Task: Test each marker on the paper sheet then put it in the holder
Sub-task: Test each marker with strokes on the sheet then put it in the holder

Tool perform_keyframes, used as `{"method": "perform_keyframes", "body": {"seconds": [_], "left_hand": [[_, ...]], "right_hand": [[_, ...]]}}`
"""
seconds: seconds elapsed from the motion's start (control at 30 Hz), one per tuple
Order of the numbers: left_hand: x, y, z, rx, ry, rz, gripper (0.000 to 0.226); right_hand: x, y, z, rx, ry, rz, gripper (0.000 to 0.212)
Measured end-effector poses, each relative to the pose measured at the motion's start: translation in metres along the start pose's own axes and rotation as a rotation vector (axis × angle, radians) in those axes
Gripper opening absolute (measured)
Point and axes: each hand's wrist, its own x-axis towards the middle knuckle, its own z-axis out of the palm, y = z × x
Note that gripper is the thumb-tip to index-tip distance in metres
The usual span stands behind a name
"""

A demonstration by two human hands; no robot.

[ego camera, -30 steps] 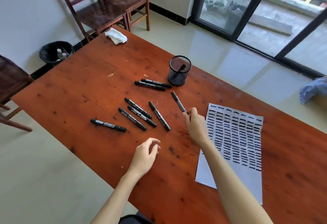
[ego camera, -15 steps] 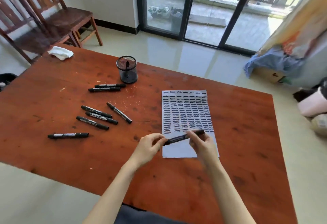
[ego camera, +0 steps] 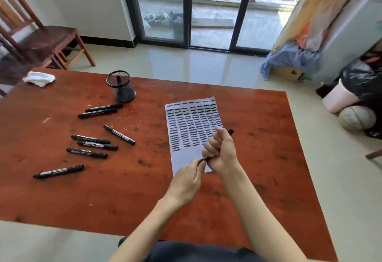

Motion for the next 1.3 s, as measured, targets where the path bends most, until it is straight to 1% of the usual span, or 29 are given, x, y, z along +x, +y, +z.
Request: {"method": "perform_keyframes", "body": {"seconds": [0.03, 0.1, 0.23, 0.33, 0.4, 0.47, 0.53, 0.57, 0.63, 0.7, 0.77, 0.8, 0.83, 0.87, 0.93, 0.97, 1.03, 1.07, 1.1, 1.13, 1.2, 1.23, 1.3], "left_hand": [[-0.001, 0.001, 0.002, 0.005, 0.039, -0.007, 0.034], [0.000, 0.001, 0.003, 0.027, 0.047, -0.056, 0.038], [0.010, -0.004, -0.004, 0.099, -0.050, -0.186, 0.043], [0.016, -0.013, -0.006, 0.049, -0.113, -0.246, 0.045], [0.020, -0.013, -0.010, -0.107, -0.129, -0.302, 0.046], [0.018, -0.012, -0.017, -0.364, -0.146, -0.400, 0.045], [0.000, -0.016, -0.027, -0.700, -0.263, -0.513, 0.045], [-0.013, -0.021, -0.030, -0.835, -0.320, -0.537, 0.045], [-0.028, -0.034, -0.032, -0.909, -0.335, -0.504, 0.042], [-0.023, -0.044, -0.027, -0.843, -0.207, -0.460, 0.037], [-0.004, -0.048, -0.020, -0.633, -0.085, -0.395, 0.033], [0.004, -0.049, -0.018, -0.520, -0.067, -0.356, 0.031], [0.009, -0.052, -0.017, -0.416, -0.059, -0.315, 0.029], [0.014, -0.056, -0.016, -0.326, -0.047, -0.274, 0.028], [0.018, -0.065, -0.015, -0.209, 0.006, -0.229, 0.025], [0.022, -0.069, -0.016, -0.170, 0.059, -0.197, 0.026], [0.029, -0.083, -0.013, -0.085, 0.186, -0.117, 0.023], [0.033, -0.090, -0.011, -0.020, 0.231, -0.082, 0.018], [0.037, -0.096, -0.009, 0.049, 0.273, -0.049, 0.020], [0.040, -0.102, -0.006, 0.112, 0.308, -0.024, 0.028], [0.047, -0.110, -0.001, 0.247, 0.374, 0.020, 0.035], [0.049, -0.114, 0.003, 0.308, 0.400, 0.040, 0.034], [0.051, -0.125, 0.016, 0.405, 0.411, 0.062, 0.032]], "right_hand": [[0.002, -0.001, 0.002, -0.006, 0.014, 0.020, 0.054], [0.009, -0.001, 0.004, -0.022, 0.055, 0.066, 0.056], [0.030, 0.014, -0.002, 0.039, 0.125, 0.212, 0.057], [0.045, 0.022, -0.006, 0.040, 0.142, 0.300, 0.058], [0.050, 0.028, -0.004, 0.022, 0.086, 0.315, 0.058], [0.053, 0.025, -0.004, 0.001, 0.036, 0.287, 0.058], [0.063, 0.000, -0.010, 0.058, 0.059, 0.170, 0.058], [0.071, -0.019, -0.014, 0.103, 0.088, 0.104, 0.057], [0.083, -0.050, -0.019, 0.148, 0.080, -0.010, 0.050], [0.086, -0.054, -0.014, 0.110, -0.008, -0.057, 0.050], [0.083, -0.031, -0.005, 0.091, -0.070, -0.050, 0.049], [0.082, -0.017, -0.003, 0.105, -0.055, -0.040, 0.048], [0.083, -0.003, -0.005, 0.088, -0.024, -0.049, 0.047], [0.084, 0.010, -0.011, 0.004, 0.033, -0.086, 0.044], [0.086, 0.029, -0.023, -0.273, 0.199, -0.184, 0.044], [0.086, 0.037, -0.030, -0.390, 0.254, -0.236, 0.047], [0.085, 0.049, -0.040, -0.515, 0.285, -0.308, 0.053], [0.086, 0.052, -0.045, -0.528, 0.265, -0.327, 0.054], [0.088, 0.055, -0.049, -0.519, 0.220, -0.343, 0.054], [0.090, 0.056, -0.053, -0.505, 0.155, -0.361, 0.056], [0.096, 0.058, -0.062, -0.549, 0.034, -0.405, 0.057], [0.099, 0.060, -0.067, -0.599, -0.008, -0.440, 0.051], [0.104, 0.061, -0.073, -0.703, -0.034, -0.547, 0.027]]}}
